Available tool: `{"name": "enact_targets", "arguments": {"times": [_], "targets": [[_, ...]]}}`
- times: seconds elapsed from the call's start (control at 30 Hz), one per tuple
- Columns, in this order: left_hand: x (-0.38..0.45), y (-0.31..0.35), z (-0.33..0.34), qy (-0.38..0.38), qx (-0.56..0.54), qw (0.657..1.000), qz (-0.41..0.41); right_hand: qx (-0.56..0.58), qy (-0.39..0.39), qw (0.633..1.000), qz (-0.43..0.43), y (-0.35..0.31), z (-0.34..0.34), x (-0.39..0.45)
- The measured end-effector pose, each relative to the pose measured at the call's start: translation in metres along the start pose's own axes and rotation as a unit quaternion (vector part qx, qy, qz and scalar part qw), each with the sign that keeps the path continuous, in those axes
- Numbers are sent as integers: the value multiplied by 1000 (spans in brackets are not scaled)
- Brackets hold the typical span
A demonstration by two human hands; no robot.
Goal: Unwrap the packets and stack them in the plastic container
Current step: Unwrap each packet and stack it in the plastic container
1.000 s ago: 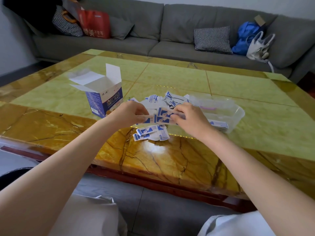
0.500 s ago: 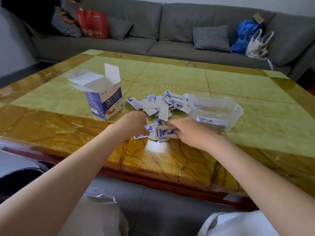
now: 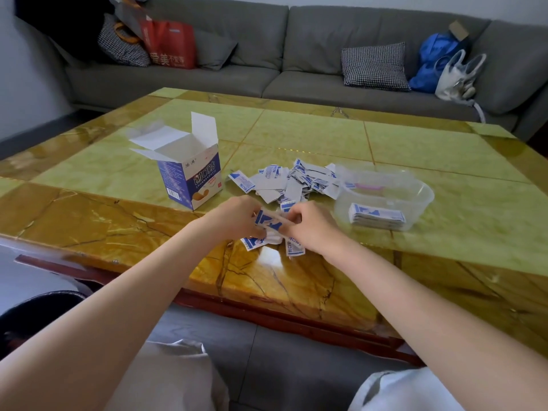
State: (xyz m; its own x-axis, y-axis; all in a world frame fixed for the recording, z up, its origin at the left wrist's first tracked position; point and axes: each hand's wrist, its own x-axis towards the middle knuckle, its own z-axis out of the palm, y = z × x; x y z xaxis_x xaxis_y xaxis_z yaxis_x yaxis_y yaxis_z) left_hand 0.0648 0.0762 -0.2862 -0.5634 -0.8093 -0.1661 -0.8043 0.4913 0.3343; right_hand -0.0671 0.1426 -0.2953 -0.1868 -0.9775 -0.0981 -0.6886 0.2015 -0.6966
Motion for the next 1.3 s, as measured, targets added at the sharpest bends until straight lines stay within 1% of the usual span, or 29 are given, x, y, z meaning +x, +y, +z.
{"name": "enact_targets", "arguments": {"times": [0.17, 0.23, 0.33, 0.47, 0.53, 0.6, 0.63, 0.7, 0.73, 0.77, 0.83, 0.9, 1.03, 1.13, 1.23, 1.3], "targets": [[1, -14, -12, 25, -15, 999, -13, -66, 80, 994, -43, 4, -18, 10], [0, -16, -14, 33, -20, 999, -23, -72, 91, 991, -68, 5, -26, 11], [1, -16, -18, 38, -22, 999, -32, -55, 69, 988, -125, -2, -31, 5], [1, -8, -15, 34, -10, 999, -5, -65, 11, 981, -180, -9, -35, 0], [1, -3, -14, 39, -9, 999, 26, -123, -11, 970, -209, -8, -33, -1], [-1, 4, -14, 43, -29, 997, 57, -208, -23, 954, -213, -4, -29, 1], [-2, 6, -15, 41, -42, 996, 69, -232, -27, 950, -207, -2, -28, 1], [-4, 10, -15, 28, -59, 995, 80, -223, -38, 953, -203, 0, -27, -2], [-6, 11, -14, 13, -53, 996, 70, -223, -33, 952, -205, 3, -28, -3], [-8, 10, -12, -6, -33, 998, 46, -247, -20, 947, -205, 6, -29, -4], [-10, 7, -6, -44, 47, 998, -17, -302, 10, 930, -208, 13, -32, -5], [-11, 5, 1, -51, 105, 992, -49, -318, 1, 924, -210, 21, -30, -7], [-11, 9, 5, -52, 82, 994, -59, -312, -38, 926, -209, 35, -22, -8], [-9, 7, 3, -61, 71, 994, -52, -278, -58, 937, -203, 37, -21, -5], [-9, 0, -3, -79, 19, 996, -42, -262, -83, 936, -218, 32, -20, -4], [-11, -6, -11, -70, 3, 997, -44, -257, -84, 936, -224, 27, -16, -3]]}}
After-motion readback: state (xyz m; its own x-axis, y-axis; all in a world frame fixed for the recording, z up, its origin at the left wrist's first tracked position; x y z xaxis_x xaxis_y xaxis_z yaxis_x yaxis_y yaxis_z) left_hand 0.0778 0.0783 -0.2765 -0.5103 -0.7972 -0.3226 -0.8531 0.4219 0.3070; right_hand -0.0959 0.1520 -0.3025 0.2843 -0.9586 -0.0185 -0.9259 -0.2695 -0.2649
